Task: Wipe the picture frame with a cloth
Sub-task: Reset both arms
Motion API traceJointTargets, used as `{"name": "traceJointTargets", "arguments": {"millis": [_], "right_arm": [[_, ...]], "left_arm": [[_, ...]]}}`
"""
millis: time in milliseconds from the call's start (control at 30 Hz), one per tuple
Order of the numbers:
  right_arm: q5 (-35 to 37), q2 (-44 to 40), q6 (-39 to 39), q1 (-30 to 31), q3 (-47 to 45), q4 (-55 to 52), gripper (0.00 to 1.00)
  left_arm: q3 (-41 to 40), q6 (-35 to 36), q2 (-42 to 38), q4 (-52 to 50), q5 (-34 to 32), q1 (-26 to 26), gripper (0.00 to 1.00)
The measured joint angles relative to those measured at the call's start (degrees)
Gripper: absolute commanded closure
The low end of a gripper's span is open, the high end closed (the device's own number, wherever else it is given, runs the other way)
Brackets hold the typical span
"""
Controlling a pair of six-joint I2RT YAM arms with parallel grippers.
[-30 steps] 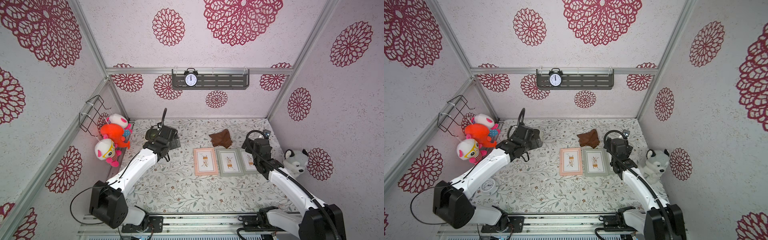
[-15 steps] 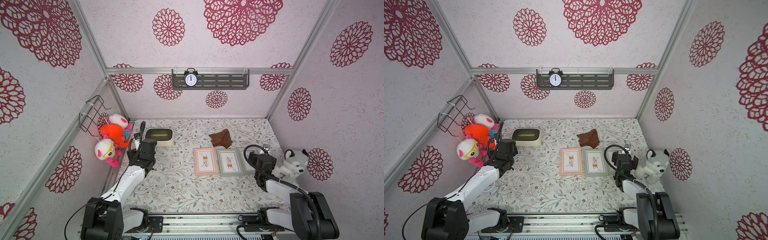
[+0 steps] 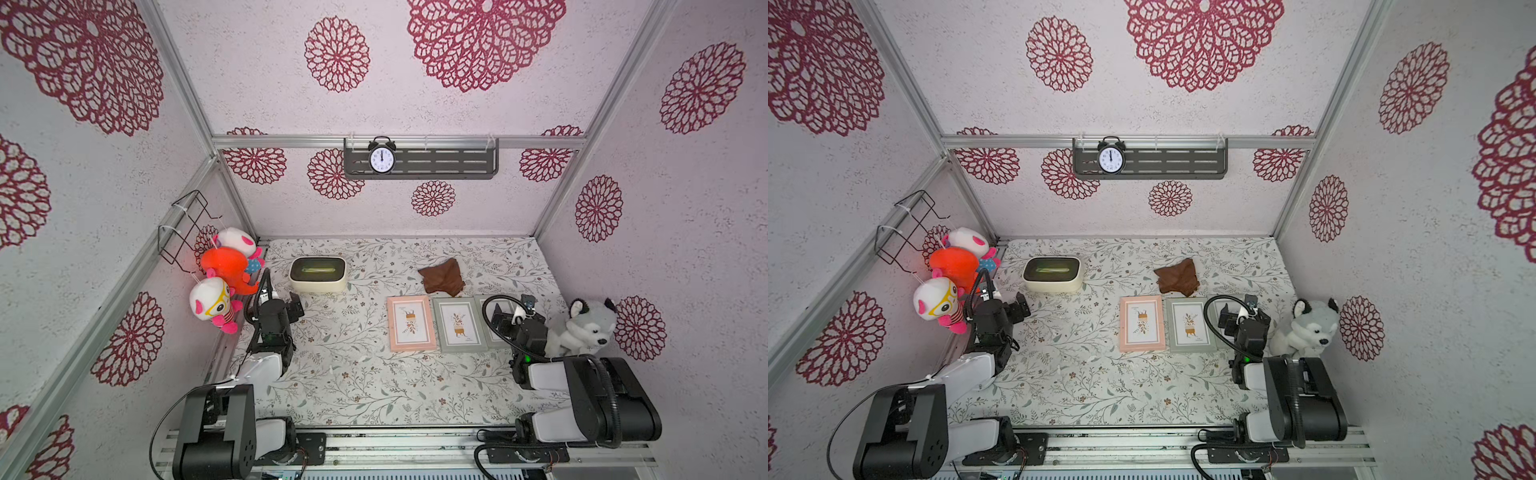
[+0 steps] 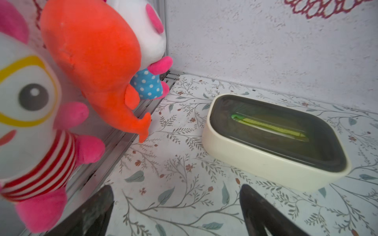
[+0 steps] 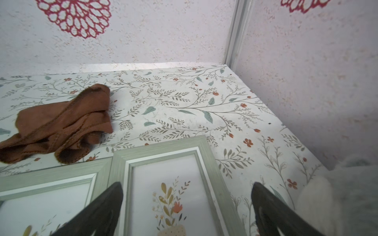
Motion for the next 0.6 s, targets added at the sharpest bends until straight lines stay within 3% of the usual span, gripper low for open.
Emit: {"name": "traceJointTargets", "arguments": {"millis": [333, 600], "right_arm": [[-4.6, 5.6, -1.5, -0.1, -0.9, 7.4, 0.01], [-0.7, 5.6, -1.2, -0.1, 3.0, 4.0, 0.01]], "left_arm": [[-0.4, 2.1, 13.1, 13.8, 9.0, 4.1, 0.02], [-0.2, 2.1, 13.9, 15.0, 11.1, 4.6, 0.02]]}}
